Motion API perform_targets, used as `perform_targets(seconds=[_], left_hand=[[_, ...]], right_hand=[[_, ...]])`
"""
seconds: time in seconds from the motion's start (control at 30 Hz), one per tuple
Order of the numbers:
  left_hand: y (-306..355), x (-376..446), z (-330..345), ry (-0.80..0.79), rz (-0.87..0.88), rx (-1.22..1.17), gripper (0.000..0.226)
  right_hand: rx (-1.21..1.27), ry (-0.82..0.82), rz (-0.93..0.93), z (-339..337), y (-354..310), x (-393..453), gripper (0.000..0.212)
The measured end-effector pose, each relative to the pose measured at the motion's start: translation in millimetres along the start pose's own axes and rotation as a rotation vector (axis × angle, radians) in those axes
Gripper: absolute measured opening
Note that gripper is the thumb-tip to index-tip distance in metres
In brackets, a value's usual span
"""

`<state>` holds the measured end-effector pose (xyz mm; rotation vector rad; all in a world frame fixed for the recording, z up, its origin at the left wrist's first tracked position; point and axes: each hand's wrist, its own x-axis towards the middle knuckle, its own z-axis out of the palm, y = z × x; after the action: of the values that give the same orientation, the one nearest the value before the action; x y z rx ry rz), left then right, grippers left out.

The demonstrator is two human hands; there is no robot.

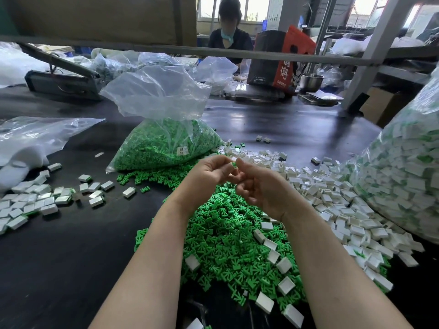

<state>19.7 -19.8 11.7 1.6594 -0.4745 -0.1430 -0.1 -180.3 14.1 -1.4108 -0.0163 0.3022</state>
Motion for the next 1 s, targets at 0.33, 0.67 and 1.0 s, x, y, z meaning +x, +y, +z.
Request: perform_targets(seconds=[0.33,0.67,1.0], left_hand=[[1.9,-0.6,-4.6,0.067,-0.058,0.129,0.019],[3.3,-0.2,-1.1,0.055,-0.057,-0.047,0.015],[5.3,-1.5,-2.8,0.048,-0.053,-0.01,0.014]], right_hand=[[0.078,0.329,-0.234,3.5,-4.1,2.2,0.006],[0.243,0.262,-0.205,1.6,-5.3,3.4,0.006],[0.052,0.323,-0.251,6.2,-7.5,-0.7,0.006]])
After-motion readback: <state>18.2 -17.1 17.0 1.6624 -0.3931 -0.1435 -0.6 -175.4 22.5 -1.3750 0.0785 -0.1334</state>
